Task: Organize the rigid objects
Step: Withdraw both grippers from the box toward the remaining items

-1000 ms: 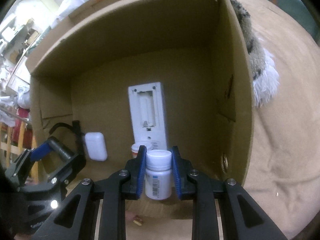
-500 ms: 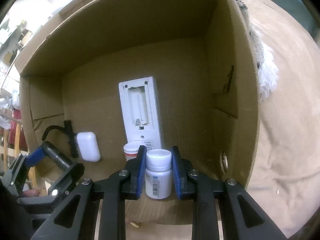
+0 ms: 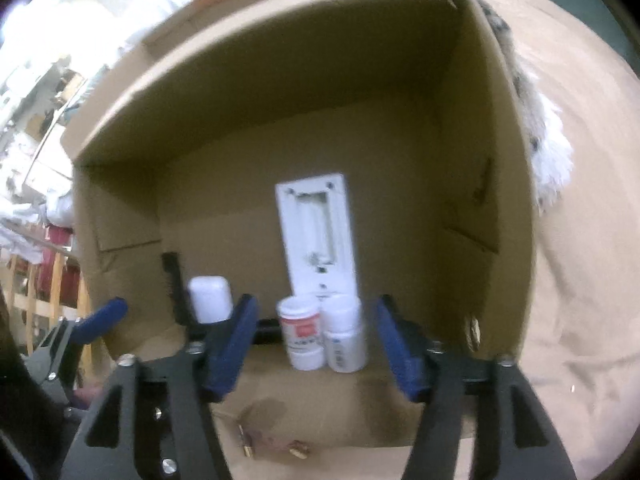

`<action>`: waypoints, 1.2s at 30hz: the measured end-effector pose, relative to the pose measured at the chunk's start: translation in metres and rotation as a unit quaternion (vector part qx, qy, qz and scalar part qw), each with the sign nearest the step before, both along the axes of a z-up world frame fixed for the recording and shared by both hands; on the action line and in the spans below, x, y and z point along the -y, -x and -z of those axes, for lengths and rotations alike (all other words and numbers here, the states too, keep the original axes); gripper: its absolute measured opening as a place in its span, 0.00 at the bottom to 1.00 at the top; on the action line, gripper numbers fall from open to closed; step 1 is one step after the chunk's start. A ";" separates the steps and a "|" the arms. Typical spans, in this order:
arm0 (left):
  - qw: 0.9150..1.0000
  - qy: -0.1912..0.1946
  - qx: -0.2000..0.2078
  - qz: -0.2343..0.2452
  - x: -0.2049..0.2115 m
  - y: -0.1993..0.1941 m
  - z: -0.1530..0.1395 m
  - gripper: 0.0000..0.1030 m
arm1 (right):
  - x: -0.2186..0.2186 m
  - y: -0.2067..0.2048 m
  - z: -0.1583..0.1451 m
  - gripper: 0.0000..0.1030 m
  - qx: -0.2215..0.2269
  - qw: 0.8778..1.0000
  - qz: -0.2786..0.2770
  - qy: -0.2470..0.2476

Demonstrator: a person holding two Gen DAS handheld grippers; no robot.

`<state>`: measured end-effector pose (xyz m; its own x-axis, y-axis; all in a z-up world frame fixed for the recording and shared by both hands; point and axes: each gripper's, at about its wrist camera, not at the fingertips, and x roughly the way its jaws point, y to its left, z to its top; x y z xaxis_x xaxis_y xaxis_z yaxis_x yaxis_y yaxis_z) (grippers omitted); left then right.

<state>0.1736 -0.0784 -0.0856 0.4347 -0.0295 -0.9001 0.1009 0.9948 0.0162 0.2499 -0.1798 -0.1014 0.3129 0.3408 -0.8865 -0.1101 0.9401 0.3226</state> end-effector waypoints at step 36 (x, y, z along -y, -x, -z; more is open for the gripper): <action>0.998 0.029 0.026 -0.052 -0.044 0.070 -0.036 0.98 | 0.019 0.074 -0.028 0.78 0.013 0.998 0.019 -0.051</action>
<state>0.1034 -0.0346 -0.0493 0.4836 -0.0336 -0.8746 -0.0027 0.9992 -0.0399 0.1762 -0.1991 -0.0736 0.3500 0.4158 -0.8394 -0.0846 0.9065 0.4137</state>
